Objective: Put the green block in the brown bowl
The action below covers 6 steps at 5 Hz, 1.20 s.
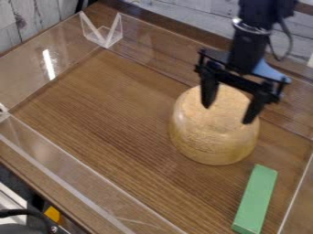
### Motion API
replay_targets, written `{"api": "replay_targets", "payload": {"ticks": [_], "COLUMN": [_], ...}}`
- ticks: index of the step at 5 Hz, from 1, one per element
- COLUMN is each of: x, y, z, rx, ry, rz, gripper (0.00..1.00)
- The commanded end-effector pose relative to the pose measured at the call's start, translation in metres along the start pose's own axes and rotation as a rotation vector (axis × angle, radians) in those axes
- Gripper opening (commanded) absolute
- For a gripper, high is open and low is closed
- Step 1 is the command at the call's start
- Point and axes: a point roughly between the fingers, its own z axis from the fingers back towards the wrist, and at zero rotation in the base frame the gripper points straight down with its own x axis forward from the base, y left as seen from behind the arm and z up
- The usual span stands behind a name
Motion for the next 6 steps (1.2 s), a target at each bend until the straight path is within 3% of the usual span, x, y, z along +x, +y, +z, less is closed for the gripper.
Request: {"api": "replay_targets", "payload": {"ticks": [1, 3, 5, 6], "x": [0.0, -0.004, -0.009, -0.013], "y": [-0.03, -0.044, -0.057, -0.056], "z": [0.012, -0.007, -0.058, -0.059], "rx": [-0.022, -0.031, -0.054, -0.053], "ry": [-0.057, -0.032, -0.019, -0.02], "rz": [0.018, 0.018, 0.082, 0.024], "gripper": [1.0, 1.0, 1.0, 1.0]}}
